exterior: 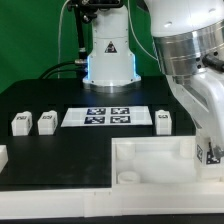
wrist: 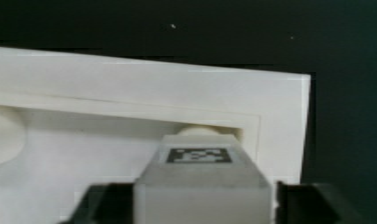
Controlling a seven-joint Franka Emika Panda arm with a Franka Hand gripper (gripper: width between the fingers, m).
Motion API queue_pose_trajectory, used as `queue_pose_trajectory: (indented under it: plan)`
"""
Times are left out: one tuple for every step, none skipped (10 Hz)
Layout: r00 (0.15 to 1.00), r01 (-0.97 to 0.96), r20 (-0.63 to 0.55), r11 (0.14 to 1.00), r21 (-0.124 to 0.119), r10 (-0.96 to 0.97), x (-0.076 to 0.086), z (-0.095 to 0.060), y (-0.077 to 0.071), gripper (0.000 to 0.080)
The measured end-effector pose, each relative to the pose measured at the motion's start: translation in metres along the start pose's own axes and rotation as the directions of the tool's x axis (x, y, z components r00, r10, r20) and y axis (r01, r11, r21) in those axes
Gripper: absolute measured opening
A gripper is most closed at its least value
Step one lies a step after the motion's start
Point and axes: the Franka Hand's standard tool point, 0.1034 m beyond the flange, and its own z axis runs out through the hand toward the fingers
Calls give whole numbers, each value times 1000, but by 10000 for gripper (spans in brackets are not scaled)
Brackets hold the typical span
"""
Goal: Assemble one leg
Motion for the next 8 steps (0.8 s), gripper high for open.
queue_pose_trajectory:
  plan:
    - [1000, 4, 0, 1000, 0, -4, 0, 0, 0, 519]
    - [998, 62, 0, 998, -1, -62, -1, 0, 0, 519]
    - [980, 197, -19, 980, -27, -198, -3, 2, 4, 628]
    - [902, 429, -30, 901, -62, -432, -4, 4, 6, 643]
    - [839, 541, -22, 839, -65, -543, -4, 4, 6, 648]
    - [772, 634, -14, 770, -67, -636, -3, 4, 6, 648]
    - [707, 705, -8, 706, -68, -707, -3, 4, 6, 648]
    - [621, 781, -12, 620, -73, -783, -3, 4, 5, 649]
